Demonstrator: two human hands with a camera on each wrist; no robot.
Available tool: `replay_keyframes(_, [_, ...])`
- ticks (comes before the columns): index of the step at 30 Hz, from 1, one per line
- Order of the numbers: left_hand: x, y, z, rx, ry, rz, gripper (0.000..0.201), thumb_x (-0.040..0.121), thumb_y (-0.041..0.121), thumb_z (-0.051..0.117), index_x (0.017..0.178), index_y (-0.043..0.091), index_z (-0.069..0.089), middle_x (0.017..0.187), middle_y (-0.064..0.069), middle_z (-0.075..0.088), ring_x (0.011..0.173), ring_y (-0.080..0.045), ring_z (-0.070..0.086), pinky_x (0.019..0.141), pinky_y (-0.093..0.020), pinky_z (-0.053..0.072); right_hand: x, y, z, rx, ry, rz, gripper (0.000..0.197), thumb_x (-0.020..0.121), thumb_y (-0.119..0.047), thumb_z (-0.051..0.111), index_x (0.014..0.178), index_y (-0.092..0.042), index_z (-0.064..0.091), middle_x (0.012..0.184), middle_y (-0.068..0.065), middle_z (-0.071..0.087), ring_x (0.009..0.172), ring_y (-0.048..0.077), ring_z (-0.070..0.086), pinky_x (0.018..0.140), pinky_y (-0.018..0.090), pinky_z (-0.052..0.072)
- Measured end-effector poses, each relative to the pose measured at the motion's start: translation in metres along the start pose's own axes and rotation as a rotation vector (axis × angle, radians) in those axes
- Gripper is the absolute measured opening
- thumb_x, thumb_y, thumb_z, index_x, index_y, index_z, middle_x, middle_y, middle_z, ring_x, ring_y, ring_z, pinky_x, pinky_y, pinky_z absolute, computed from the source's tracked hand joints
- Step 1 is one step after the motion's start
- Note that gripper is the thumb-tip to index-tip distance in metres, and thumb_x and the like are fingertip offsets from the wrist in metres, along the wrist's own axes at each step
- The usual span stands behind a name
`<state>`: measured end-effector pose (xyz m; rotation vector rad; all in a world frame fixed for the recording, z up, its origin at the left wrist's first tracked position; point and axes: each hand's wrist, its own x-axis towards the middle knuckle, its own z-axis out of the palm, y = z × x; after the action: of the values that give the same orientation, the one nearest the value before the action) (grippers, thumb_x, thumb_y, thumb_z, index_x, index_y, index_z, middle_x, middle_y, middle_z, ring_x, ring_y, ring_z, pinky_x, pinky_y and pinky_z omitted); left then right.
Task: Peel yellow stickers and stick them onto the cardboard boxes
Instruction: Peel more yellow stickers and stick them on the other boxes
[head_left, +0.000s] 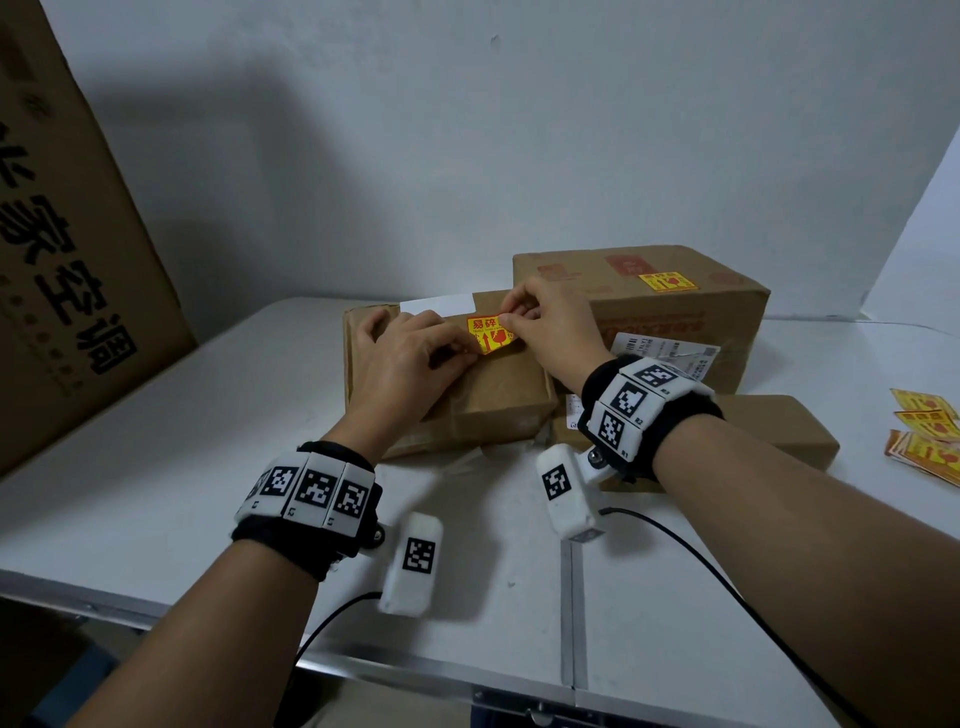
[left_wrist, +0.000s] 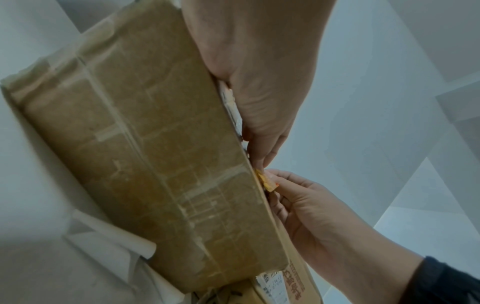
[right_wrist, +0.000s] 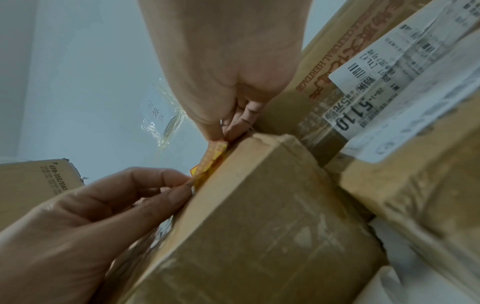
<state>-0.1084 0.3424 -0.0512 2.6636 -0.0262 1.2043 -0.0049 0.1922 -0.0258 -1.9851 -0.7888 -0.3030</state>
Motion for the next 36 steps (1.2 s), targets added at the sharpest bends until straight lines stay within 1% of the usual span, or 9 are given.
replay_keyframes(8, [0.002,0.0,0.001,0.01,-0.015,-0.018,0.004,0.083,0.039,0.068,0.085,0.037,0.071,0.085,0.013,0.066,0.085,-0.012,0.059,0.095,-0.046,0.029,0.002,0.001,0.003,-0.077,0.025,-0.022,0.006,0.087,-0.013,0.067,0.092,-0.012,0.066,0.084,-0.002,0.061,0.069,0.002,0.053,0.072,0.023,0.051])
replay_keyframes(12, [0.003,-0.002,0.002,0.023,-0.031,-0.019,0.006,0.084,0.041,0.066,0.086,0.038,0.07,0.086,0.012,0.066,0.086,-0.012,0.059,0.094,-0.045,0.029,0.003,0.004,0.004,-0.083,0.044,-0.019,0.018,0.085,-0.016,0.07,0.101,-0.012,0.062,0.099,-0.001,0.05,0.079,0.009,0.051,0.078,0.022,0.048])
replay_keyframes(15, [0.003,-0.003,0.002,0.032,-0.046,-0.018,0.007,0.084,0.042,0.065,0.087,0.039,0.07,0.087,0.012,0.066,0.088,-0.012,0.059,0.095,-0.046,0.03,0.003,0.004,0.003,-0.094,0.03,-0.015,0.018,0.086,-0.015,0.069,0.103,-0.013,0.061,0.104,0.0,0.047,0.083,0.009,0.051,0.081,0.023,0.049])
replay_keyframes(19, [0.002,-0.003,0.002,0.033,-0.044,-0.012,0.006,0.084,0.04,0.067,0.087,0.037,0.07,0.086,0.012,0.065,0.088,-0.013,0.059,0.095,-0.044,0.028,0.004,0.005,0.002,-0.087,0.029,-0.012,0.016,0.087,-0.01,0.066,0.102,-0.013,0.061,0.101,-0.001,0.046,0.071,0.002,0.044,0.072,0.015,0.041])
replay_keyframes(22, [0.003,-0.003,0.002,0.037,-0.041,-0.011,0.005,0.085,0.04,0.067,0.087,0.038,0.07,0.086,0.013,0.065,0.088,-0.013,0.059,0.095,-0.042,0.027,0.005,0.006,0.001,-0.091,0.022,-0.011,0.015,0.087,-0.006,0.063,0.101,-0.011,0.061,0.099,0.0,0.046,0.068,0.001,0.043,0.066,0.01,0.037])
replay_keyframes(26, [0.004,-0.002,0.002,0.028,-0.05,-0.019,0.005,0.084,0.04,0.067,0.087,0.038,0.071,0.087,0.013,0.065,0.088,-0.012,0.059,0.095,-0.042,0.026,0.004,0.009,-0.002,-0.116,0.023,-0.02,0.015,0.085,-0.002,0.059,0.099,-0.008,0.058,0.096,0.001,0.05,0.075,0.009,0.048,0.076,0.024,0.045])
replay_keyframes(31, [0.003,-0.003,0.003,0.039,-0.051,-0.028,0.005,0.085,0.041,0.066,0.086,0.038,0.07,0.087,0.013,0.066,0.088,-0.011,0.06,0.095,-0.043,0.028,-0.007,0.003,-0.011,-0.101,0.024,-0.105,0.014,0.088,-0.005,0.058,0.1,-0.012,0.062,0.106,0.003,0.054,0.083,0.011,0.053,0.079,0.026,0.049])
replay_keyframes(34, [0.003,-0.003,0.002,0.043,-0.043,-0.02,0.003,0.084,0.04,0.067,0.085,0.038,0.07,0.087,0.013,0.066,0.088,-0.012,0.059,0.094,-0.044,0.029,-0.013,-0.003,-0.014,-0.135,0.004,-0.195,0.026,0.09,-0.001,0.048,0.1,-0.013,0.069,0.105,0.006,0.056,0.094,0.015,0.053,0.083,0.027,0.046])
replay_keyframes(36, [0.003,-0.003,0.001,0.04,-0.051,-0.026,0.003,0.084,0.04,0.067,0.085,0.038,0.07,0.088,0.013,0.066,0.088,-0.011,0.059,0.095,-0.045,0.029,-0.015,-0.005,-0.014,-0.179,-0.067,-0.177,0.032,0.091,0.001,0.045,0.102,-0.013,0.072,0.105,0.007,0.056,0.098,0.018,0.054,0.088,0.03,0.046])
